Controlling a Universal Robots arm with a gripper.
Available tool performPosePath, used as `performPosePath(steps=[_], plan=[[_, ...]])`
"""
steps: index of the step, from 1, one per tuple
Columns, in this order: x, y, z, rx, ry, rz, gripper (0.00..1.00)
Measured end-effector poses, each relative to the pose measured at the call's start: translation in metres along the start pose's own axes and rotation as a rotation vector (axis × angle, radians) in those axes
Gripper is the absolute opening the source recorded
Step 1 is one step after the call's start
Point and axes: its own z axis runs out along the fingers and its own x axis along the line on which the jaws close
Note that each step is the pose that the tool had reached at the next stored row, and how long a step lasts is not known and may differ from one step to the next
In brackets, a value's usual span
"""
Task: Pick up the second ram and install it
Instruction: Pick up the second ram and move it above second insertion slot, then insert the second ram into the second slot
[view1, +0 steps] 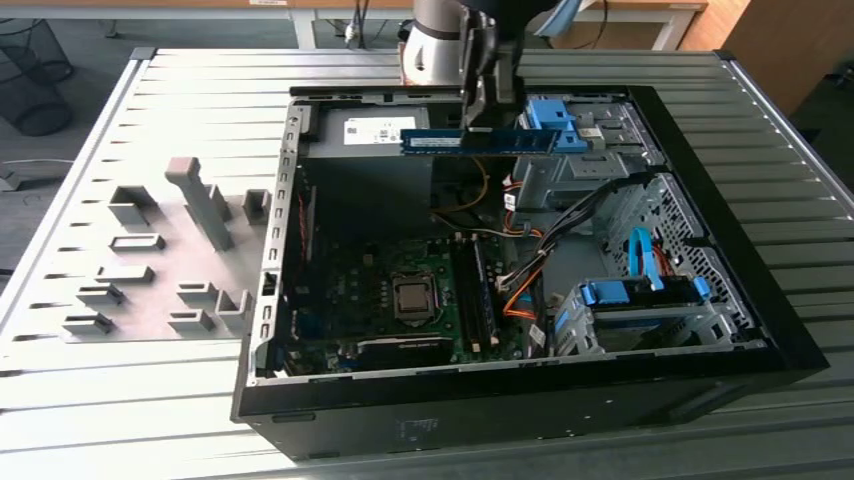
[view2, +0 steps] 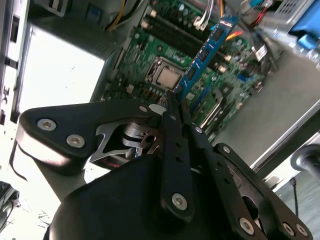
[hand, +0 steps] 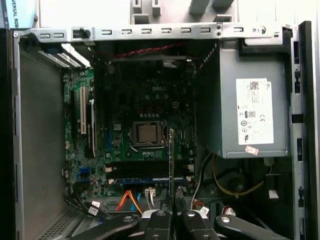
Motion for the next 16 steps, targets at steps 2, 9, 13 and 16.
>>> performPosePath(steps=[2, 9, 13, 16], plan=[[-0.0003, -0.0067, -0.0001, -0.0001, 0.0001, -0.001, 0.14], [-0.0012, -0.0106, -0.0001, 0.0000, 0.0000, -0.002, 0.14], [-0.0012, -0.0106, -0.0002, -0.0001, 0.0001, -0.002, 0.14], [-0.0013, -0.0106, -0.0002, -0.0001, 0.0001, -0.002, 0.14]])
